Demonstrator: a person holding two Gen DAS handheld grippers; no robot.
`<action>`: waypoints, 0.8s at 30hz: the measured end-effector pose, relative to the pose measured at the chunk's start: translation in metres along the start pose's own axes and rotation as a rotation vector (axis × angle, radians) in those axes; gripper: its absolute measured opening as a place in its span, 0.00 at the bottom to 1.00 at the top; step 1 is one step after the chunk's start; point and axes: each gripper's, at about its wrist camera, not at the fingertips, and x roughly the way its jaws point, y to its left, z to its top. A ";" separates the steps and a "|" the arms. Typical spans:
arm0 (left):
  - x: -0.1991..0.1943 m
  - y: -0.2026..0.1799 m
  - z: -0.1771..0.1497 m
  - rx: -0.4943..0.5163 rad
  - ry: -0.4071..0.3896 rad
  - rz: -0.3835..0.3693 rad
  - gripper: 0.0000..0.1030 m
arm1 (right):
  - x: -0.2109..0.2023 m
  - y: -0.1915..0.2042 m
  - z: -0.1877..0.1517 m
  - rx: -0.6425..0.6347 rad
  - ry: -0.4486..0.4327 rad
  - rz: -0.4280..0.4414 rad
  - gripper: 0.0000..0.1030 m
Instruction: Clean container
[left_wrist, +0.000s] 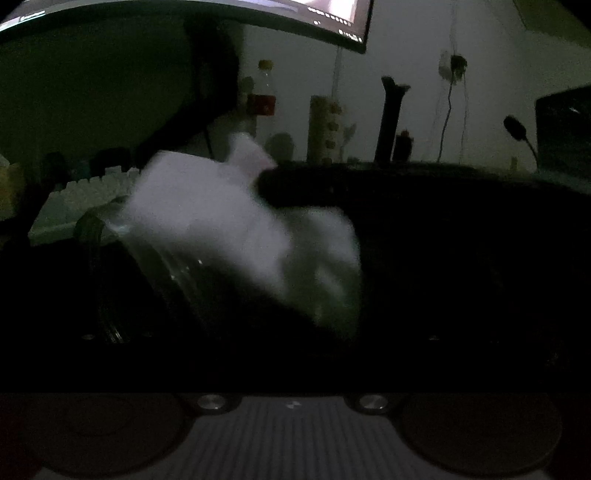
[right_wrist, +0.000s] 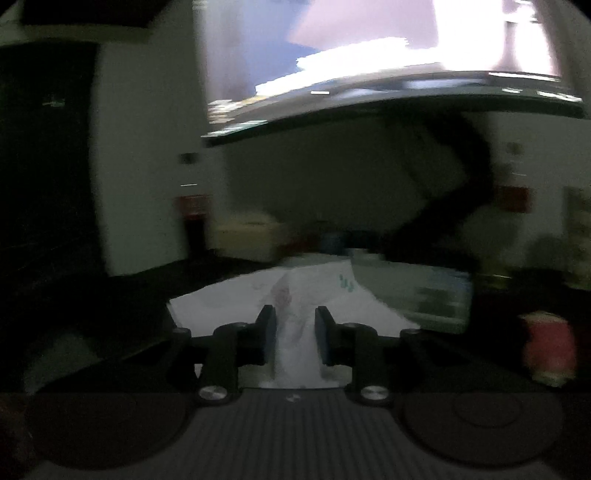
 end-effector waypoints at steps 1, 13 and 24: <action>0.000 -0.001 0.000 0.015 0.010 0.007 0.96 | 0.001 -0.005 0.000 0.027 0.004 -0.013 0.26; -0.032 0.022 -0.006 -0.001 -0.006 -0.088 0.96 | 0.003 0.005 0.000 -0.017 0.037 0.071 0.26; -0.045 0.042 0.004 0.187 -0.012 -0.217 1.00 | 0.022 0.013 0.002 -0.032 0.076 0.111 0.26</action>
